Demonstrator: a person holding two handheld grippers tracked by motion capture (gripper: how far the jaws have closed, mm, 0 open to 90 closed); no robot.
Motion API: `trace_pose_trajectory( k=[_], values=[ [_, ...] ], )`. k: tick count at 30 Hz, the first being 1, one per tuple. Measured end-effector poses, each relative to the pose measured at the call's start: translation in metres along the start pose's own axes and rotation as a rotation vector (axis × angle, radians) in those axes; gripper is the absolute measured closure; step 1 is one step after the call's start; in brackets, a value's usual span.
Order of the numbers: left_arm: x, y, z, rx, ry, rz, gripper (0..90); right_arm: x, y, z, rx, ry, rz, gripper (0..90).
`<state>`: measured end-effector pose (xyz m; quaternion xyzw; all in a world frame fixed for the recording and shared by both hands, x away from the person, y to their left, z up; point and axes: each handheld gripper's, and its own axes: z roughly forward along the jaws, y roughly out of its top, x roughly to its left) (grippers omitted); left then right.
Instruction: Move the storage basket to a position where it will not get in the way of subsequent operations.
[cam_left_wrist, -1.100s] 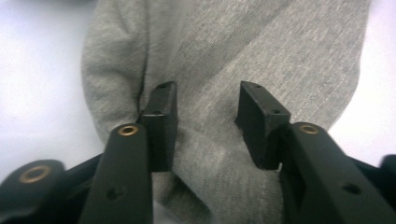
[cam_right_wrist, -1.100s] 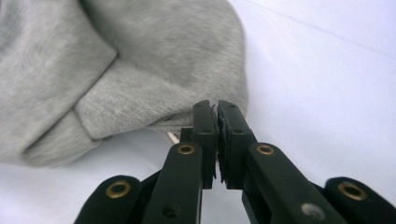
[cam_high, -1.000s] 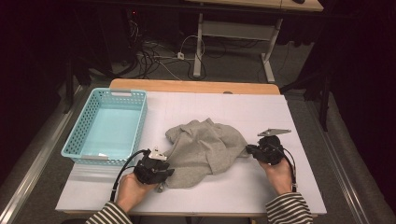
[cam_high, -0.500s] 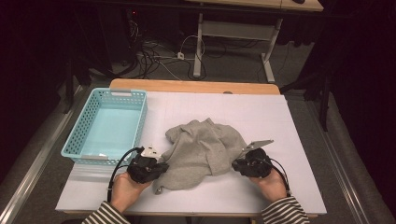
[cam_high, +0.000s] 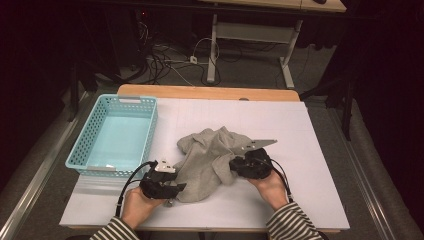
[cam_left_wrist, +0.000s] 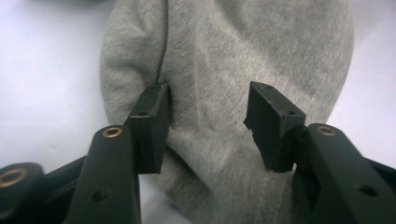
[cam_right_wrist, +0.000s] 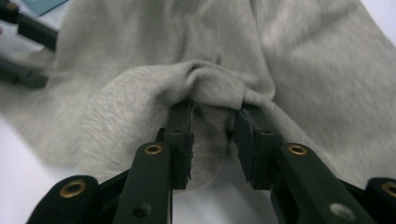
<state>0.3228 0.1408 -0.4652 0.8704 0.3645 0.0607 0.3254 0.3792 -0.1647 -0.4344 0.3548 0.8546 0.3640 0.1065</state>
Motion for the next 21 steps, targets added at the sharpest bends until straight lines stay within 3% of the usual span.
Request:
trace_pose_trajectory(
  k=[6,9,12,15,21],
  values=[
    [0.002,-0.001,0.002,0.01,-0.006,0.005,46.0,-0.002,0.015,0.031,0.05,-0.009,0.015,62.2],
    [0.002,-0.001,0.003,0.008,-0.003,0.008,45.0,-0.001,0.017,0.034,0.064,-0.013,0.002,60.1],
    [0.002,-0.001,0.004,0.002,-0.016,-0.01,44.7,-0.001,0.014,0.024,0.053,-0.01,0.011,53.5],
    [0.006,0.0,0.004,0.002,-0.04,-0.035,46.1,-0.001,0.005,0.005,0.024,-0.018,0.011,53.3],
    [0.003,-0.001,0.005,0.001,-0.023,-0.023,45.9,-0.001,-0.028,-0.025,0.036,-0.08,-0.014,69.9]
  ],
)
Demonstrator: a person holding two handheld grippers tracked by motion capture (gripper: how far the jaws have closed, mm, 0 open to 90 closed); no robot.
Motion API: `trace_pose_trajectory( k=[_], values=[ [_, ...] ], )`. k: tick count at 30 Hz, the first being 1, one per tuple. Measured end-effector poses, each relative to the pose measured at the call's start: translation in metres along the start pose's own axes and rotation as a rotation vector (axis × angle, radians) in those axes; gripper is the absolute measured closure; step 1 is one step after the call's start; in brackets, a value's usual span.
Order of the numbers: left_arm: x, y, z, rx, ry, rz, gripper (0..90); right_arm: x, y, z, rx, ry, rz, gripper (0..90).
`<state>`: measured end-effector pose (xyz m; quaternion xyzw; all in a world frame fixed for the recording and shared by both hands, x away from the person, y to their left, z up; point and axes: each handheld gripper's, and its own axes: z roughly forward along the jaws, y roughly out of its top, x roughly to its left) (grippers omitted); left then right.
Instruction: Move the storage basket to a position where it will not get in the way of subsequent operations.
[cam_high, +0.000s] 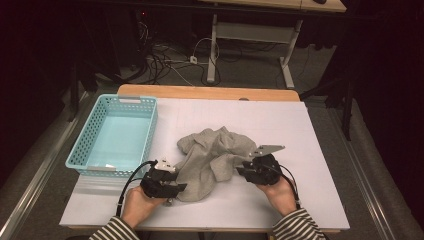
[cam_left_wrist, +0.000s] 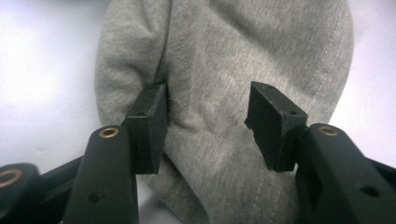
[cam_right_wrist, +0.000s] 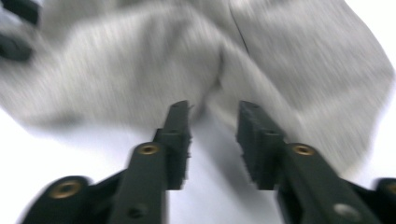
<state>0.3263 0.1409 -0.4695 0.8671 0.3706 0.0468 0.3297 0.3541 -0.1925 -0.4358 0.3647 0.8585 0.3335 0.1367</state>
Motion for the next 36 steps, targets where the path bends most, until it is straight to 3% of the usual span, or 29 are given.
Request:
trace_pose_trajectory(
  k=[3,6,11,17,24,26,28,31,33,36],
  values=[
    [-0.001,0.0,0.0,0.002,0.011,0.008,45.8,-0.004,-0.016,0.002,0.024,-0.011,0.022,74.7],
    [-0.005,0.0,0.001,0.004,0.033,0.029,45.6,-0.007,-0.016,0.011,0.059,-0.03,0.033,74.6],
    [-0.004,0.0,0.001,0.003,0.026,0.03,44.4,-0.01,-0.003,0.024,0.027,-0.055,0.058,61.9],
    [-0.005,0.0,0.001,0.006,0.032,0.042,44.3,-0.015,0.017,0.038,0.02,-0.071,0.068,58.8],
    [-0.006,-0.001,0.002,0.006,0.04,0.056,44.6,-0.017,0.038,0.062,0.057,-0.095,0.067,55.7],
    [-0.006,-0.001,0.002,0.006,0.043,0.059,44.6,-0.016,0.04,0.065,0.065,-0.097,0.062,58.2],
    [-0.007,-0.001,0.003,0.005,0.047,0.062,44.6,-0.016,0.04,0.066,0.073,-0.073,0.06,67.5],
    [-0.008,-0.001,0.003,0.004,0.052,0.067,44.4,-0.011,0.039,0.064,0.087,-0.084,0.004,80.8],
    [-0.008,-0.001,0.003,0.004,0.053,0.068,44.3,-0.008,0.037,0.063,0.081,-0.098,-0.037,83.8],
    [-0.008,-0.002,0.003,0.005,0.053,0.072,44.3,-0.009,0.034,0.057,0.072,-0.08,-0.036,85.2]
  ],
)
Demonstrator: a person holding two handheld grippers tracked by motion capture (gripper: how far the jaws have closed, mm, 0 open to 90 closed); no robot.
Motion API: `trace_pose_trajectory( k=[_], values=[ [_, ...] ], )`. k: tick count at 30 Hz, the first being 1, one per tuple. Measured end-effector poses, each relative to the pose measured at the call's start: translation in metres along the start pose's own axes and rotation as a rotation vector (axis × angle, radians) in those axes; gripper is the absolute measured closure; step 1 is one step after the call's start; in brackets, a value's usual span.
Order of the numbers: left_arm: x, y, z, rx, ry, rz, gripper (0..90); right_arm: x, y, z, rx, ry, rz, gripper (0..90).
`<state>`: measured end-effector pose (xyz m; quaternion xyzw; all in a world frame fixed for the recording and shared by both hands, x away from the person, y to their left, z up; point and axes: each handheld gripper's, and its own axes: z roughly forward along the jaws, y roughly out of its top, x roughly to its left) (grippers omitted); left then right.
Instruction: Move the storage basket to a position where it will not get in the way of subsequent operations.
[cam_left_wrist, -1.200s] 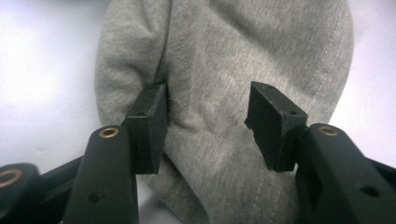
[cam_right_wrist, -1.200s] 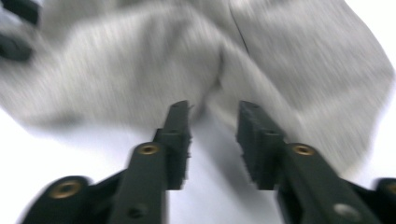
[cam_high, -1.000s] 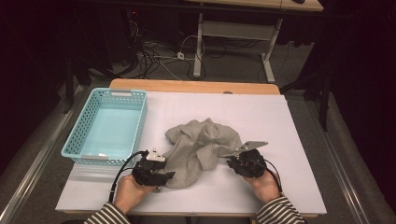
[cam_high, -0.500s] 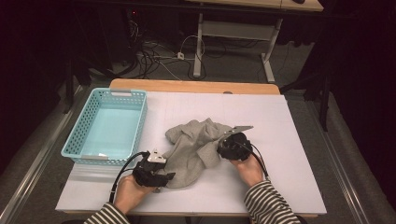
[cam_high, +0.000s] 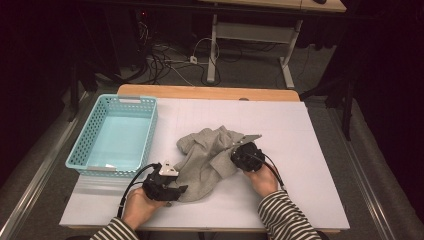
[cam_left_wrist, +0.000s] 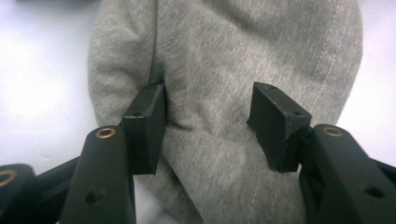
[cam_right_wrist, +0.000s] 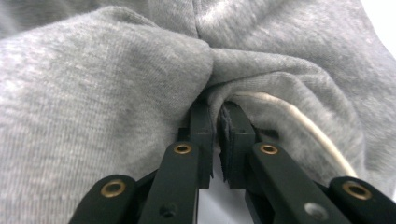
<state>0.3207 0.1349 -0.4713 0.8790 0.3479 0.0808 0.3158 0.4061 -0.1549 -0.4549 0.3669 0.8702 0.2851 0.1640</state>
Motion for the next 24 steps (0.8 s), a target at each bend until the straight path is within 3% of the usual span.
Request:
trace_pose_trajectory(
  k=[9,16,19,24],
  values=[
    [-0.001,0.0,0.0,-0.002,0.007,0.004,44.3,-0.001,-0.019,-0.033,-0.016,0.052,0.012,85.3],
    [0.0,-0.001,0.0,-0.006,0.005,-0.004,44.7,-0.007,-0.041,-0.062,-0.034,0.052,0.024,85.4],
    [-0.001,-0.001,0.001,-0.007,0.005,-0.006,44.7,-0.012,-0.051,-0.074,-0.046,0.041,0.044,85.3],
    [0.0,0.0,0.001,-0.011,-0.002,-0.017,44.7,-0.023,-0.068,-0.082,-0.07,0.051,0.122,85.2]
  ],
)
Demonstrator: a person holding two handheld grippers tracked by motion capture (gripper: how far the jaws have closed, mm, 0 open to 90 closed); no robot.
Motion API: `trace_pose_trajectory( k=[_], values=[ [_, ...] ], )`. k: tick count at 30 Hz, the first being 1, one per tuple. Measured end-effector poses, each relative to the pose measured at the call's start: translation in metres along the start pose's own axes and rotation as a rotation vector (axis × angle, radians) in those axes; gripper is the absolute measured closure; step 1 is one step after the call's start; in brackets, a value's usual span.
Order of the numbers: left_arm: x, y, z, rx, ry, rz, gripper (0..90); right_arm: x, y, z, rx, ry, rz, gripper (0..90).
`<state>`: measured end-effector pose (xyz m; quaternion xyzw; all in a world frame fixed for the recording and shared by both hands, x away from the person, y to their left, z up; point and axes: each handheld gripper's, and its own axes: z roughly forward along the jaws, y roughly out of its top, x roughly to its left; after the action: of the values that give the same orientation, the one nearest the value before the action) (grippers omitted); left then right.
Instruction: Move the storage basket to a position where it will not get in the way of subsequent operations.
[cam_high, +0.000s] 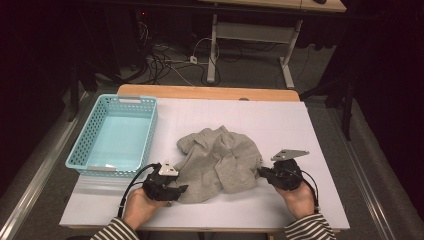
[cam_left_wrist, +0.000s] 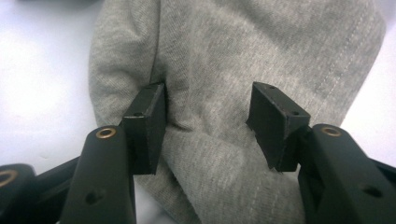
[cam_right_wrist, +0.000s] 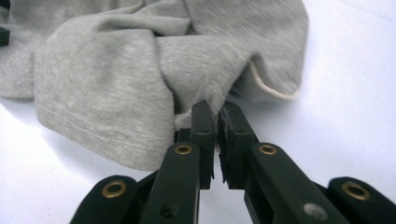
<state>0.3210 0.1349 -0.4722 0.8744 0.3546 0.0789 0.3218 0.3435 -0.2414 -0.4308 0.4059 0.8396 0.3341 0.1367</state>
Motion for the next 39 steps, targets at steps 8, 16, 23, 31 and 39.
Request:
trace_pose_trajectory(
  k=[8,16,23,31,39],
  values=[
    [-0.002,0.001,0.001,0.003,0.003,-0.004,41.1,0.0,-0.002,0.005,0.011,0.029,0.005,77.1],
    [-0.004,0.005,-0.003,0.0,-0.001,-0.022,40.1,0.006,0.003,-0.01,-0.061,-0.007,-0.002,68.5],
    [-0.01,0.019,-0.005,-0.071,-0.067,-0.042,40.0,0.019,0.01,-0.008,-0.071,0.051,-0.031,70.7],
    [-0.03,0.036,0.011,-0.06,-0.096,0.006,38.9,0.025,0.014,0.027,0.015,0.042,-0.057,65.0],
    [-0.044,0.049,0.035,0.01,-0.108,0.058,41.8,0.021,0.015,0.043,0.088,0.091,-0.061,81.7]
  ],
)
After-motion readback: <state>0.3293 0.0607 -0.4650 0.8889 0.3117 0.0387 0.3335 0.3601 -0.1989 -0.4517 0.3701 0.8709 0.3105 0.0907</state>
